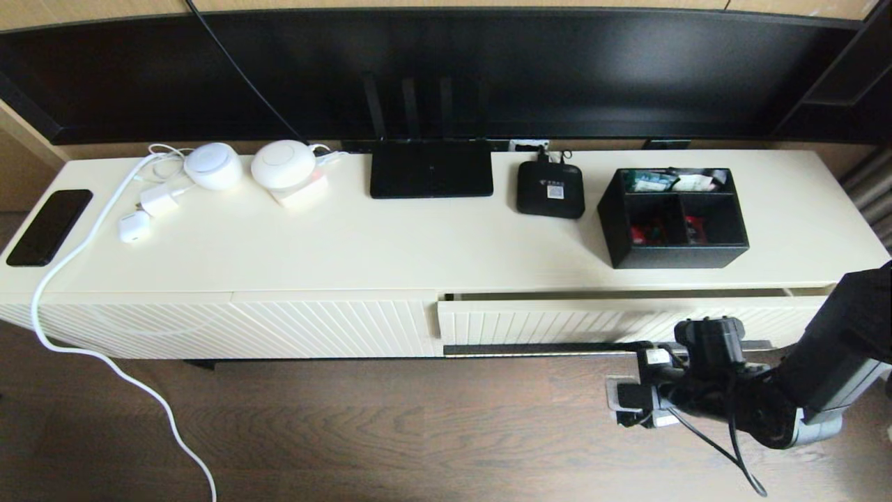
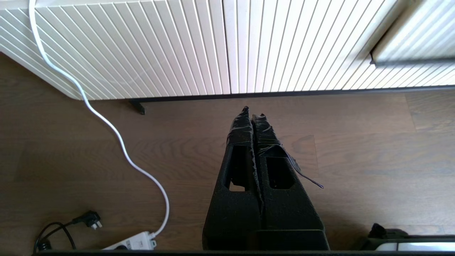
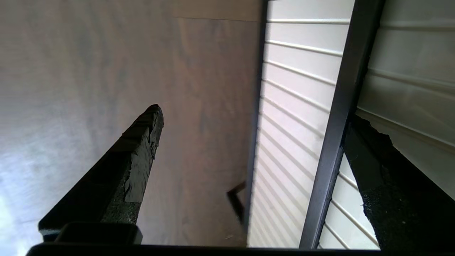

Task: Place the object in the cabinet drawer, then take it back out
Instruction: Open the drawer

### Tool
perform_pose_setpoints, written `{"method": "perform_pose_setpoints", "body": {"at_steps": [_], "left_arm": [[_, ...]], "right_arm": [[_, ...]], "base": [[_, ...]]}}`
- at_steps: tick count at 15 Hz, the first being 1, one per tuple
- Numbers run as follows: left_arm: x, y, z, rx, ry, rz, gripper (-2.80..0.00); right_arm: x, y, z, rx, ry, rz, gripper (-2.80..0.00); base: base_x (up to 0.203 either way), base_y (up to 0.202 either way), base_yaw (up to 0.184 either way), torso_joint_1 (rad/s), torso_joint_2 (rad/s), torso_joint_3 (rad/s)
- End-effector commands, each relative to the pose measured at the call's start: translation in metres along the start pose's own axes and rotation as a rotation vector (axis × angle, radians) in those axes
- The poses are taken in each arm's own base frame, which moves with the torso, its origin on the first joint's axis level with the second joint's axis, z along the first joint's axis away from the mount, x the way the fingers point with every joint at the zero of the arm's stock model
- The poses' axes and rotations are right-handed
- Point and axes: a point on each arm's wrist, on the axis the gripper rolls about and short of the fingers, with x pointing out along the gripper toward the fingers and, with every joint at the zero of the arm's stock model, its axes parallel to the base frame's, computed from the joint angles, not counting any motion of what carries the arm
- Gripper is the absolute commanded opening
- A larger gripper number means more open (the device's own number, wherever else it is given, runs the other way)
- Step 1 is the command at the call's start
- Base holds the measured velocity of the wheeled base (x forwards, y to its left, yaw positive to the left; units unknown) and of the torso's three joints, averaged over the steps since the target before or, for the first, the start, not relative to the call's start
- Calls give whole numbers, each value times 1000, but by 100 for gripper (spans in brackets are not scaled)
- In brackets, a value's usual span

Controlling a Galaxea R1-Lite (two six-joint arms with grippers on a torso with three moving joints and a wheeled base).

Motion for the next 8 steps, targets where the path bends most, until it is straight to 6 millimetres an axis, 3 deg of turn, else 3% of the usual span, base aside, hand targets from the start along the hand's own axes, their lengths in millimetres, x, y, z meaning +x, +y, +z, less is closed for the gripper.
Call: {"method": "perform_pose_setpoints", "body": {"at_steps": [1,4,8], "left_arm": [[0,0,0,0,0,0,-280],[0,0,0,0,0,0,-280],[0,0,0,0,1,0,-280]], "right_arm": [[-6,7,0,-5,2,10,0],[-15,17,0,1,5,38,0],[-42,25,5,1,-21,42,0]], "base": [[0,0,0,0,0,0],[0,0,0,0,0,0],[0,0,0,0,0,0]]}}
